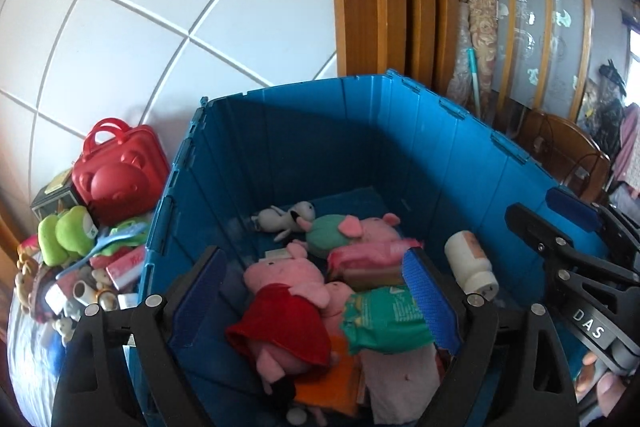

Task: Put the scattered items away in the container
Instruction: 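Open both grippers to drop the wipes pack and bottle into the bin, then withdraw both grippers from the bin back toward the pile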

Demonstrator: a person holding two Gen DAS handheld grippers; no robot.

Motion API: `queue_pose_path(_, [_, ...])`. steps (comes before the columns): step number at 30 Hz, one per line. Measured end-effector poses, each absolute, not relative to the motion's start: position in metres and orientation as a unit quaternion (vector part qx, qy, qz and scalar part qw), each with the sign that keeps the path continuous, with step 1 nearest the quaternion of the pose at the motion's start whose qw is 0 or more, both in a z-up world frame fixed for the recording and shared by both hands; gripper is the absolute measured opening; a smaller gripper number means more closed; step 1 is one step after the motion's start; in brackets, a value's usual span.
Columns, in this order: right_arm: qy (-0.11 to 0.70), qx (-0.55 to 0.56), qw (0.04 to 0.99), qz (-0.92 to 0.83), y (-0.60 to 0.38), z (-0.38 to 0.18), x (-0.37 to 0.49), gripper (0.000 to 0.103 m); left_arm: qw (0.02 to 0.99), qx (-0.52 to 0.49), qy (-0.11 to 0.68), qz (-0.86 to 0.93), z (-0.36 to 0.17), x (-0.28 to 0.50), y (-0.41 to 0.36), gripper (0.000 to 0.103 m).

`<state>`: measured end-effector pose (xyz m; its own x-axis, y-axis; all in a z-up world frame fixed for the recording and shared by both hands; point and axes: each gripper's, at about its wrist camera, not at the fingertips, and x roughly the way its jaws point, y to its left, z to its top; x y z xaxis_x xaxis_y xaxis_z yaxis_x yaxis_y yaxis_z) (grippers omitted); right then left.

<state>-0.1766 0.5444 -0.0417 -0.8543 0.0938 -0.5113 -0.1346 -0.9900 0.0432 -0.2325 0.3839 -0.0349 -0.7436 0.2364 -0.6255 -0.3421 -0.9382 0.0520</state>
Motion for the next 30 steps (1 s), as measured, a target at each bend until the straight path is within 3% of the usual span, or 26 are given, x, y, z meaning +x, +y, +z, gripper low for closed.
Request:
queue_pose_path(5, [0.045, -0.264, 0.058, 0.962, 0.546, -0.042, -0.176, 0.062, 0.149, -0.318, 0.082, 0.933, -0.035, -0.230, 0.383, 0.091])
queue_pose_path(8, [0.044, -0.259, 0.057, 0.963, 0.546, -0.040, -0.174, 0.080, 0.141, -0.312, 0.090, 0.935, -0.034, -0.228, 0.384, 0.091])
queue_pose_path(13, [0.050, -0.254, 0.061, 0.964, 0.548, -0.039, -0.171, 0.084, 0.135, -0.295, 0.106, 0.940, -0.033, -0.220, 0.387, 0.091])
queue_pose_path(15, [0.047, -0.255, 0.060, 0.964, 0.546, -0.039, -0.171, 0.097, 0.137, -0.291, 0.100, 0.942, -0.031, -0.216, 0.384, 0.090])
queue_pose_path(17, [0.042, -0.254, 0.057, 0.965, 0.543, -0.039, -0.169, 0.101, 0.137, -0.290, 0.089, 0.943, -0.031, -0.210, 0.379, 0.091])
queue_pose_path(23, [0.038, -0.247, 0.044, 0.967, 0.538, -0.034, -0.159, 0.103, 0.118, -0.281, 0.079, 0.949, -0.028, -0.186, 0.368, 0.091])
queue_pose_path(30, [0.034, -0.233, 0.020, 0.972, 0.525, -0.028, -0.146, 0.103, 0.076, -0.258, 0.032, 0.963, -0.018, -0.156, 0.324, 0.098])
